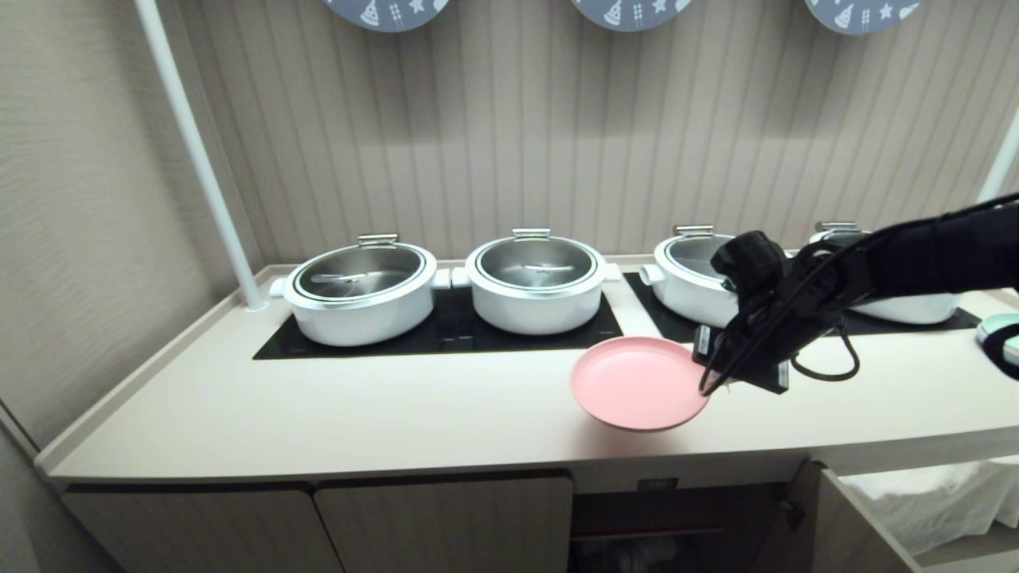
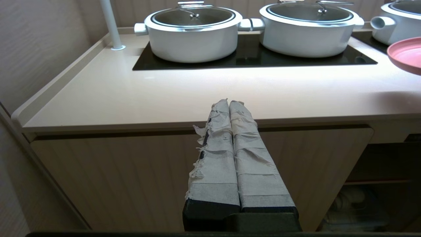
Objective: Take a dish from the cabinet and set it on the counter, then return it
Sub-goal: Put it back into the cabinet
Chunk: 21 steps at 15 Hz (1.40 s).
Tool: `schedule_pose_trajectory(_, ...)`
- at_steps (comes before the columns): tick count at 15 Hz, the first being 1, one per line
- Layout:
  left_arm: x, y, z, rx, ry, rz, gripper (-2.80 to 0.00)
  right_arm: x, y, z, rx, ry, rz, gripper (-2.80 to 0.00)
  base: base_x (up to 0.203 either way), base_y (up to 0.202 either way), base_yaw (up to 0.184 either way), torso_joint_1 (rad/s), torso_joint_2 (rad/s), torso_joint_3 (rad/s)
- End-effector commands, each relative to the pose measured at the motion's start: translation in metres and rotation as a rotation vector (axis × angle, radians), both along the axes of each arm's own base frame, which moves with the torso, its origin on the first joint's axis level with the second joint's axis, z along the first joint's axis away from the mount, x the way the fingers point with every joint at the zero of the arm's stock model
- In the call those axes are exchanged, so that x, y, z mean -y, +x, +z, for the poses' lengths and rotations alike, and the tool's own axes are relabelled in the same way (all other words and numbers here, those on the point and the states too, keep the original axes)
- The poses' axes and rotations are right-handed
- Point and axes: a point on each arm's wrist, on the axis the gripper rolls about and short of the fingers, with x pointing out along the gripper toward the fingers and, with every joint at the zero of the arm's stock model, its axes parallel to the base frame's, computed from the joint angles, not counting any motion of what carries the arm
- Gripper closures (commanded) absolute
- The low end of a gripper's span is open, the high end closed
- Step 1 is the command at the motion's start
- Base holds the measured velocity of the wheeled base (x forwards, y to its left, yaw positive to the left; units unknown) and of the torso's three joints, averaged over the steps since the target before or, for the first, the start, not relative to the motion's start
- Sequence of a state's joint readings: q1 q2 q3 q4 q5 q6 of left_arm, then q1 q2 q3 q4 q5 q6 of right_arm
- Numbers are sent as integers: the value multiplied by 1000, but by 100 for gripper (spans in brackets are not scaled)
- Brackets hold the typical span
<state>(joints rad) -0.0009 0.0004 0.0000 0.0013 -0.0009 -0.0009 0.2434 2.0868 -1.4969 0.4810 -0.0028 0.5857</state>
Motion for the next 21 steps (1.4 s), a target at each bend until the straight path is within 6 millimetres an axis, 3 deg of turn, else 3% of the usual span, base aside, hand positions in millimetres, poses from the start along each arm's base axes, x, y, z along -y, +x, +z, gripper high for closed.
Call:
schedule_pose_trajectory(1,0,0,0,0,-1,2,0,1,-17,7,10,4,5,0,0,0,0,0,0,0)
schedule_pose_trajectory(11,0,0,0,0,-1,0,0,15,-95,1,61,18,28,0,0,0,0,0,0,0)
schedule_pose_trajectory(21,0,0,0,0,0,-1,0,35,-167,11,91,28,26,0,0,0,0,0,0,0)
